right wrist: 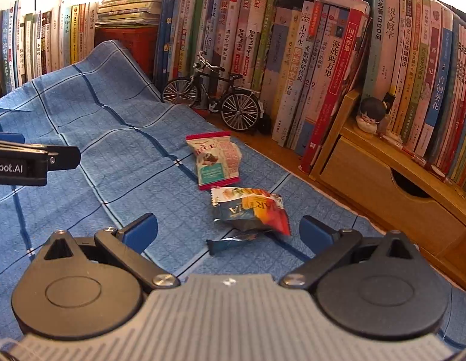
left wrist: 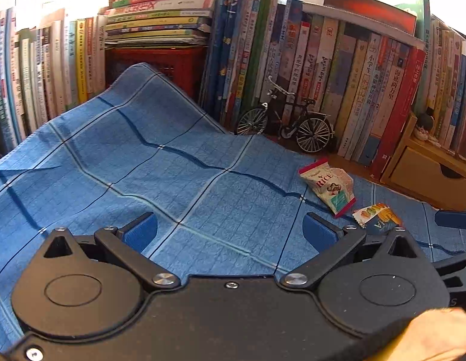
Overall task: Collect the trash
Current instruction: 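Grasp the rice snack packet with the left tool while the right tool grasps the orange wrapper, then carry the rice packet and orange wrapper toward the black bin with both tools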
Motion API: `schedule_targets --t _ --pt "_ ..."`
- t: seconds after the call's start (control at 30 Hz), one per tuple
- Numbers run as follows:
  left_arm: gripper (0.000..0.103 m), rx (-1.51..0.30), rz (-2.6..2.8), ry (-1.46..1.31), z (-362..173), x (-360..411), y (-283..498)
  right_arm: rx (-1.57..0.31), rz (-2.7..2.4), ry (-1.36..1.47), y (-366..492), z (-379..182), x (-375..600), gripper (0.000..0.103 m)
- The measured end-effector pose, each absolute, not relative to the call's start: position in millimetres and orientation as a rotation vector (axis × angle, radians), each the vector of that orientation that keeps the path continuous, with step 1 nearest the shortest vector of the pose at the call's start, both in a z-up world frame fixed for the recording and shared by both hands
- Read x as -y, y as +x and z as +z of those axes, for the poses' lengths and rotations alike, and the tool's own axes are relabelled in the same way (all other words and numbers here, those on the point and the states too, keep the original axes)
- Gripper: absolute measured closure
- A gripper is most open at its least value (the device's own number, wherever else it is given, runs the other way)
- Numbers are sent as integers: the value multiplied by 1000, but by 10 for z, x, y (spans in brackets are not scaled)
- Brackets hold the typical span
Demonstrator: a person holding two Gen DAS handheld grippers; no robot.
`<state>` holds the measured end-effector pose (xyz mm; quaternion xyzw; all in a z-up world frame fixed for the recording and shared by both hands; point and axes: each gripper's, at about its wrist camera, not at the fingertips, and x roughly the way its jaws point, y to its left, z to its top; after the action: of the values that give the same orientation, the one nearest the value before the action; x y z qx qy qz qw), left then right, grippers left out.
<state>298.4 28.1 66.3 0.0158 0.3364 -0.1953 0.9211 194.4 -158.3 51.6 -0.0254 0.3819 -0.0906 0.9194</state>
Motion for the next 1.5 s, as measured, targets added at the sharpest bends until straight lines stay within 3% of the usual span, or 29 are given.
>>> schedule_targets --t 0.8,0.87,1.03,1.13,1.3,1.33,1.5 --pt "0 -755 -700 164 309 1124 3820 -722 -283 31 2329 -33 1907 0" --pt "3 -750 -699 166 261 1160 3818 -716 -290 52 2335 -65 1919 0" --pt "23 -701 -721 198 160 1206 3780 -695 -315 60 2303 -100 1914 0" --pt "24 -701 -729 172 124 1199 3783 -683 -311 83 2269 -115 1929 1" --pt "33 -693 -731 144 118 1173 3782 -704 -272 93 2302 -124 1943 11" --pt "34 -695 -730 137 128 1161 3787 -697 -272 93 2296 -120 1939 17" --pt "37 -706 -691 77 170 1048 3766 -674 -311 97 2242 -107 1921 26"
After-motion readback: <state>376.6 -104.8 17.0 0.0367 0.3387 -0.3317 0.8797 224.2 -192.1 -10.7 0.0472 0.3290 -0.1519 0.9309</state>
